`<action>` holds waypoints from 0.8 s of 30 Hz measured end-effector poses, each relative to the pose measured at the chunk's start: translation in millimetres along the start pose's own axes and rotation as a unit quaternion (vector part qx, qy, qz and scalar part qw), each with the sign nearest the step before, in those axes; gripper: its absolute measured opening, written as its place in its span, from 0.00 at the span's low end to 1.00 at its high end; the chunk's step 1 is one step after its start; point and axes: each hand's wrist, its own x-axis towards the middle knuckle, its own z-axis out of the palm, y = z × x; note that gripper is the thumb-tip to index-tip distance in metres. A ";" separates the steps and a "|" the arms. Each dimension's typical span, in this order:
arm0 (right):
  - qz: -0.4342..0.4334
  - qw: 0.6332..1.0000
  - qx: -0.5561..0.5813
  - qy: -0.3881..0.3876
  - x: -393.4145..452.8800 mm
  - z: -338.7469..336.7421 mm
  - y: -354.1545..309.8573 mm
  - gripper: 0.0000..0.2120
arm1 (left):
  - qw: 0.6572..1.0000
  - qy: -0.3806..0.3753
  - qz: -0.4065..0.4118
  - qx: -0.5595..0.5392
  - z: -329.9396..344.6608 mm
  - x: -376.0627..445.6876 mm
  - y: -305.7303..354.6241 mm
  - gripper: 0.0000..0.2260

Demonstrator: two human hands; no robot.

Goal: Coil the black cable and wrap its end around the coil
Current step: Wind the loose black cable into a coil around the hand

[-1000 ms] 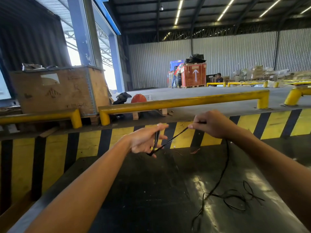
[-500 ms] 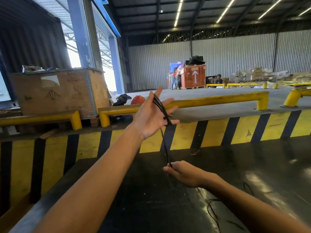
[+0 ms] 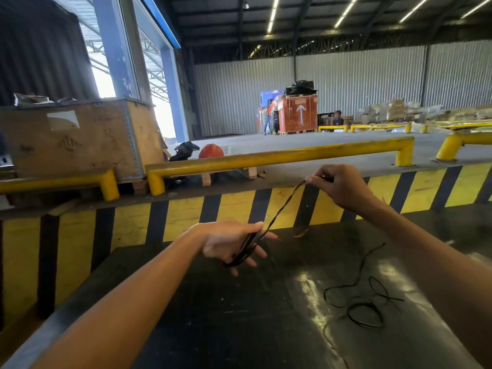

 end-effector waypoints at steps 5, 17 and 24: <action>0.034 0.985 -0.020 -0.171 -32.2 45.2 4.2 0.15 | 0.931 -0.190 0.211 -0.228 17.3 -3.6 30.2 0.23; -0.029 0.937 -0.056 -0.343 -60.1 35.0 -24.9 0.13 | 0.816 0.383 0.243 -0.358 -38.7 0.0 -16.6 0.20; -0.097 0.981 -0.053 -0.157 -15.1 11.1 -21.0 0.14 | 0.974 0.209 -0.080 0.034 -16.7 6.2 -46.5 0.22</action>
